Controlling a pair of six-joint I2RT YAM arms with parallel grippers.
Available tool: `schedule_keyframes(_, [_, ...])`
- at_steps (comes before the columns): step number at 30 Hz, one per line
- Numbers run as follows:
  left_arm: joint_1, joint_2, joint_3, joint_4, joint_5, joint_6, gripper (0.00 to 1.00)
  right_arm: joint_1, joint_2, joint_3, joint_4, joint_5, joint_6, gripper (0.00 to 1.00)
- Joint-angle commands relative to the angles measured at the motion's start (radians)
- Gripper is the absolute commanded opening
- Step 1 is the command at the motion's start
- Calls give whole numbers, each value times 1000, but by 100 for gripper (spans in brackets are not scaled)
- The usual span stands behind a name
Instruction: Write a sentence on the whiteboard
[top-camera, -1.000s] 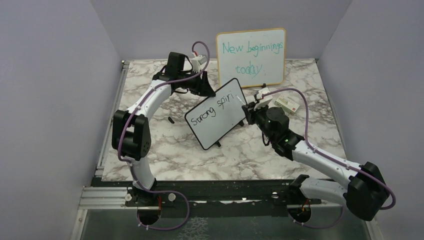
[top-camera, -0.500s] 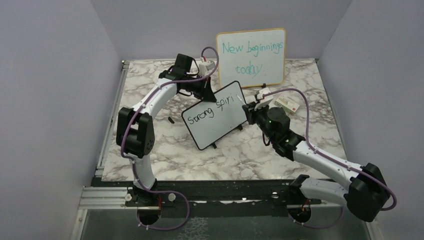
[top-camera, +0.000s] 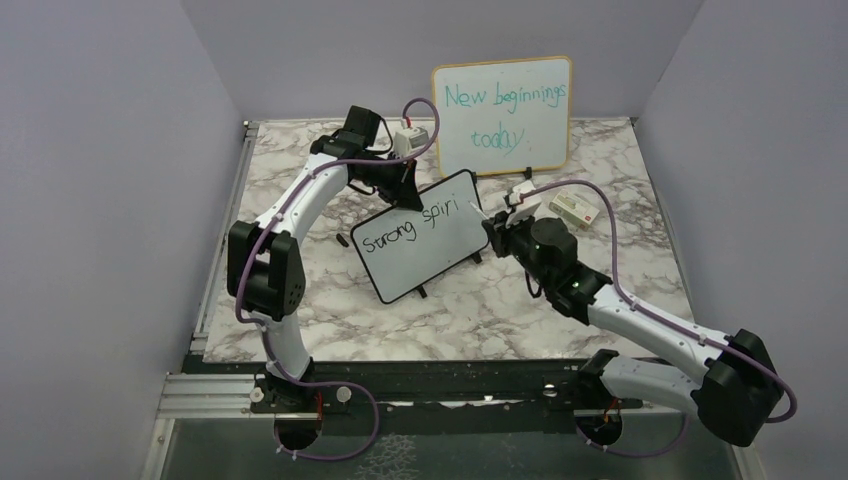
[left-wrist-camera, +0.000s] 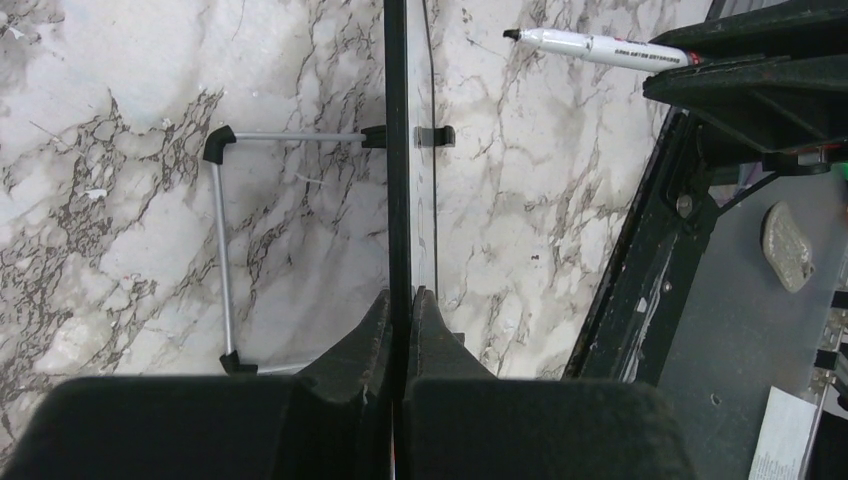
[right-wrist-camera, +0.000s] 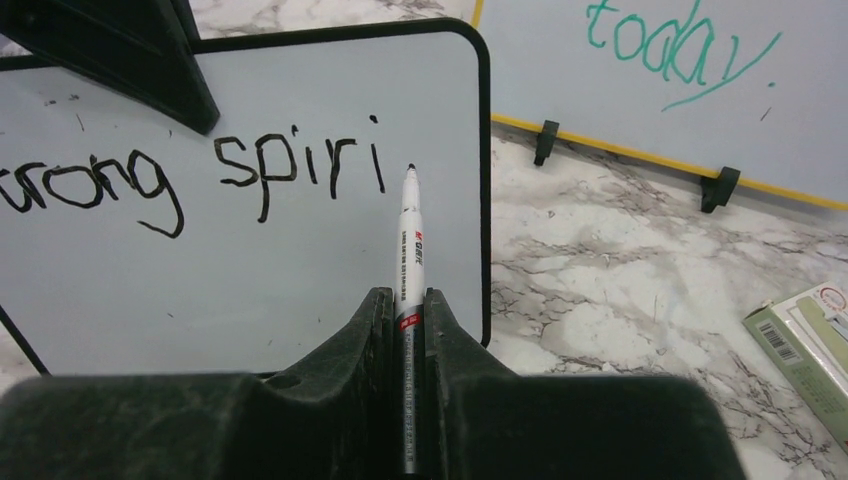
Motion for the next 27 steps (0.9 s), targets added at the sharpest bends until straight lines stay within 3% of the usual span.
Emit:
schedule_keyframes(1, [2,-38,-20,-57,-55,99,0,36,27,39,-68,20,-5,1])
schedule_keyframes(27, [-6,-23,-56,-21,-66,71,0,51,111,104,-8,52,-35,1])
